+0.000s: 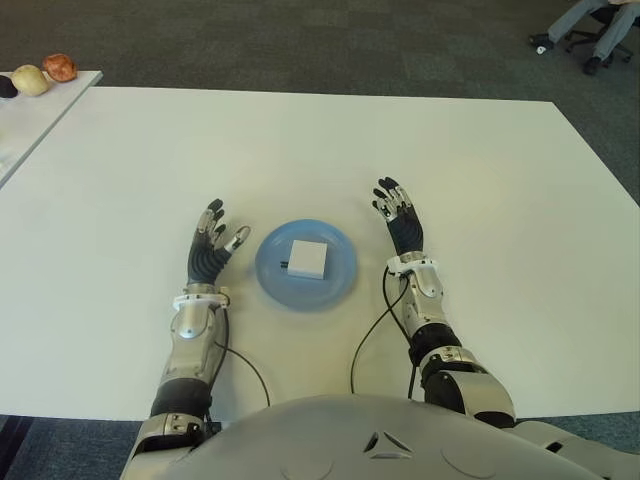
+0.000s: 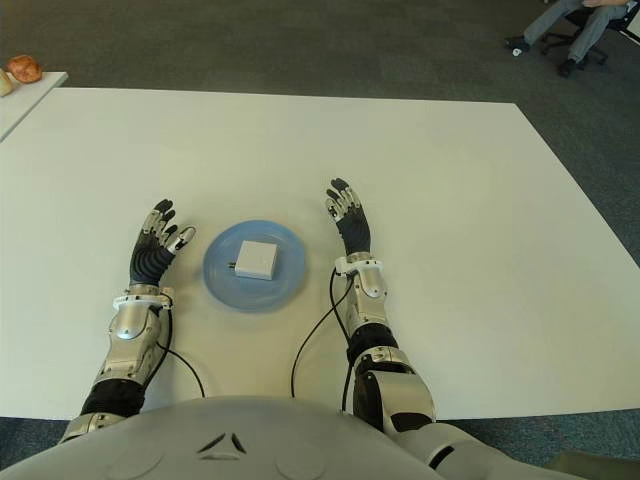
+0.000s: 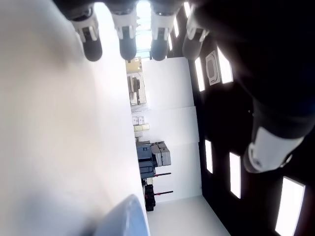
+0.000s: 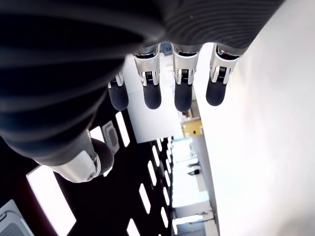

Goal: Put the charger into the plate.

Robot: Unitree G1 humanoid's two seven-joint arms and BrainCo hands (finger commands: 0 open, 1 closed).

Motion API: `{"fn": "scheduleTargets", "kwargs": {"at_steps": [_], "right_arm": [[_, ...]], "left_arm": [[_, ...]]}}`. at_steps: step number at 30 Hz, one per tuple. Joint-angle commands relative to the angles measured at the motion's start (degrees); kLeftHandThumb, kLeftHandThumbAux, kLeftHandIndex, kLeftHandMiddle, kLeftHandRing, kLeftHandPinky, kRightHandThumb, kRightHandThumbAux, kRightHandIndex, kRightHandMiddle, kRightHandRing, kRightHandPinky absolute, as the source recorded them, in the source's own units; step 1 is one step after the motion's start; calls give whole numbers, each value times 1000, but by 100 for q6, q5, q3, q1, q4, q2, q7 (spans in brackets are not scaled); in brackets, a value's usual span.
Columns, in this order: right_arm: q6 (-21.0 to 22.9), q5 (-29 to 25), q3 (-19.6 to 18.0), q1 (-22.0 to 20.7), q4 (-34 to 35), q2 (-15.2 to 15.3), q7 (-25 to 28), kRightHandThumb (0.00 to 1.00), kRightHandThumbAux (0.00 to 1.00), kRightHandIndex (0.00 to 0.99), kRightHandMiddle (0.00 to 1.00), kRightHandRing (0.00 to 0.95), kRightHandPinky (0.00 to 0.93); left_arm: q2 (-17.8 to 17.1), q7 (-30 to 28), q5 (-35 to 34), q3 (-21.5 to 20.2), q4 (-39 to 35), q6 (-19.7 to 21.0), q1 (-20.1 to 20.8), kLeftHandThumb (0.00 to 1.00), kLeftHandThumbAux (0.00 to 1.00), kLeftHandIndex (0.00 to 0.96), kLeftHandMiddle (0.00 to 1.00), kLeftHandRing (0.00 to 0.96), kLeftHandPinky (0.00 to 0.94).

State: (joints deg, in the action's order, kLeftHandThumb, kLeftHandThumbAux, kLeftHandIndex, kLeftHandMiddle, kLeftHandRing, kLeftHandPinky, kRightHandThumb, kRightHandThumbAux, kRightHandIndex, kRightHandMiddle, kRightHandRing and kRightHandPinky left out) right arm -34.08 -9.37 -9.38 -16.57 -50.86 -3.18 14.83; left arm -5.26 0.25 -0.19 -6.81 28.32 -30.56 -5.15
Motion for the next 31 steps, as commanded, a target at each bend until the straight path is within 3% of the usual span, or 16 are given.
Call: {"fn": "scheduleTargets", "kwargs": {"at_steps": [1,31], "right_arm": [[374,-17,-29,376,-266,47,-21,27,636,109,117,100,130],[379,11,52,322,-477,106,51,24,636,115,135,113,135]], "left_arm": [[87,-122,-137,-15,481,103,-108,0,598,0,2,0,0],[97,-158,-208,-97,1163,-275,226,0,605,0,9,0,17]]}}
